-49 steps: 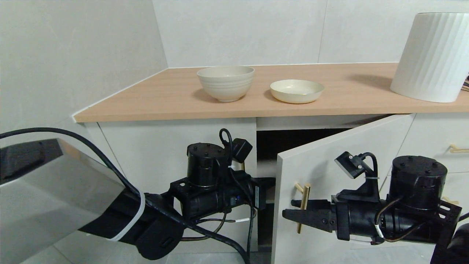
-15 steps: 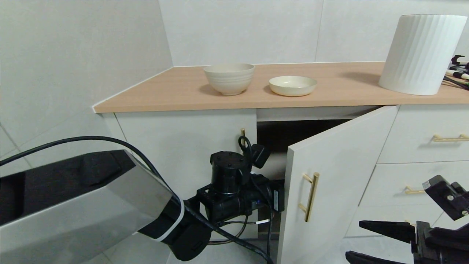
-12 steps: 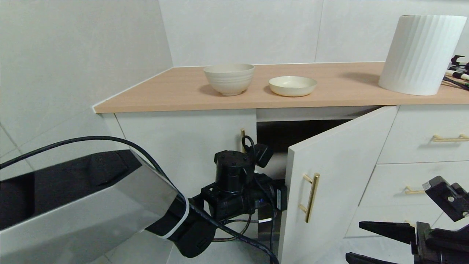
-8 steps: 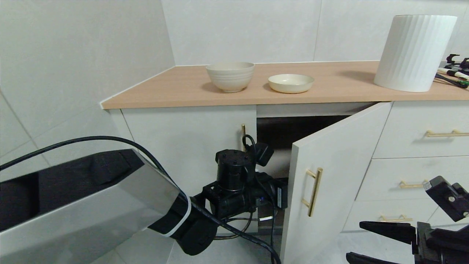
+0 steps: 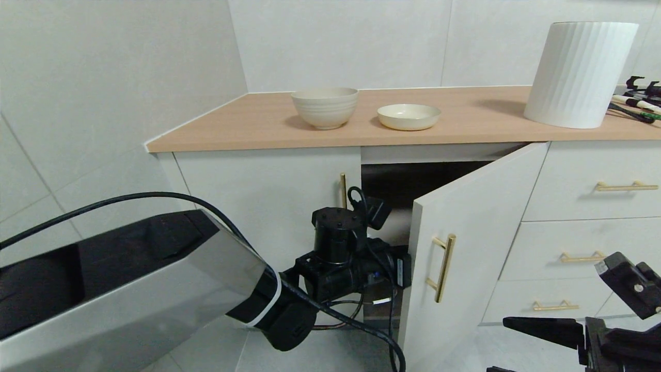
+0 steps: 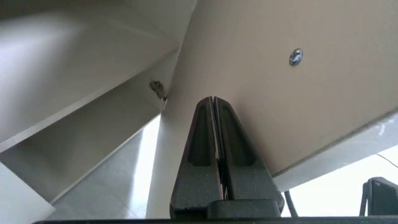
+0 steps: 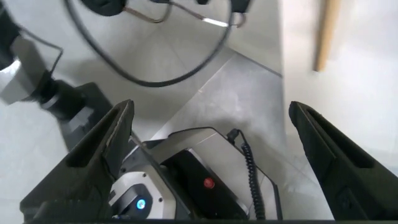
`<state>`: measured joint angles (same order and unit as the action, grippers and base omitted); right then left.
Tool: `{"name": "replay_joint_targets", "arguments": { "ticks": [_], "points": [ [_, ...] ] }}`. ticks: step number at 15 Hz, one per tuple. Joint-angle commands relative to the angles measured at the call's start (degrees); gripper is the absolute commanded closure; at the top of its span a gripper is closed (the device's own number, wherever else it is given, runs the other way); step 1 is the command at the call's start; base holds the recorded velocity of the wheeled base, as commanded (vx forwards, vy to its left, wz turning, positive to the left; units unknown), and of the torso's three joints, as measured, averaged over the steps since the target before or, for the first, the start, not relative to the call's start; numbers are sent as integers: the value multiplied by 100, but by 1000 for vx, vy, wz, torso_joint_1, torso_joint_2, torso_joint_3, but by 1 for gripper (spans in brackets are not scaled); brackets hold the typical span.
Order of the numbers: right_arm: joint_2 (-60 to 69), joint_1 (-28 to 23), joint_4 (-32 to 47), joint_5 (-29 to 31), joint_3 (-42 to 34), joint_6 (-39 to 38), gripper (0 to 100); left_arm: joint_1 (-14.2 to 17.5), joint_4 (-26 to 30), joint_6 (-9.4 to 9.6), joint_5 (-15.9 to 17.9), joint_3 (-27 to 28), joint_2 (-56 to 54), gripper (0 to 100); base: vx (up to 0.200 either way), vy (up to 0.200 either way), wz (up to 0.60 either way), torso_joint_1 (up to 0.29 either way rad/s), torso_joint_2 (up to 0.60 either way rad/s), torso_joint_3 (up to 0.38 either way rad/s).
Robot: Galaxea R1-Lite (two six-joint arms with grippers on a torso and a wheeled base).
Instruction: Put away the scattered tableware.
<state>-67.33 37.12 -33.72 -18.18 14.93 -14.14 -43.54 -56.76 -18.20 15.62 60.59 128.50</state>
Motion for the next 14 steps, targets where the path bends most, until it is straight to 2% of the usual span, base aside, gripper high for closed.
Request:
{"name": "replay_joint_targets", "arguments": {
  "ticks": [1, 2, 4, 5, 7, 8, 9, 11, 12, 14],
  "points": [
    [150, 182, -3, 7, 10, -1, 0, -233, -2, 1, -41, 15, -124, 100, 0, 0, 0, 0, 0, 0],
    [220, 261, -3, 7, 10, -1, 0, -339, 25, 10, -50, 15, -176, 100, 0, 0, 0, 0, 0, 0],
    [704, 735, 85, -2, 1, -1, 0, -822, 183, 18, -94, 6, -343, 100, 0, 0, 0, 0, 0, 0],
    [791, 832, 138, -2, 10, -1, 0, -928, 200, 27, -111, 15, -352, 100, 0, 0, 0, 0, 0, 0],
    [1152, 1060, 305, -257, -34, 210, 0, -1596, 367, 62, -120, 41, -563, 100, 0, 0, 0, 0, 0, 0],
    [1196, 1060, 305, -388, -61, 298, 0, -1728, 429, 80, -103, 50, -598, 100, 0, 0, 0, 0, 0, 0],
    [1292, 1060, 305, -828, -166, 597, 0, -2264, 526, 159, -111, -65, -651, 100, 0, 0, 0, 0, 0, 0],
    [1284, 1052, 313, -819, -175, 614, 0, -2229, 341, 510, -234, -355, -818, 100, 0, 0, 0, 0, 0, 0],
    [1257, 1052, 313, -810, -157, 606, 0, -1877, 95, 493, -358, -451, -1011, 100, 0, 0, 0, 0, 0, 0],
    [1240, 1025, 305, -766, -131, 579, 0, -1358, 192, 396, -349, -478, -1292, 100, 0, 0, 0, 0, 0, 0]
  ]
}}
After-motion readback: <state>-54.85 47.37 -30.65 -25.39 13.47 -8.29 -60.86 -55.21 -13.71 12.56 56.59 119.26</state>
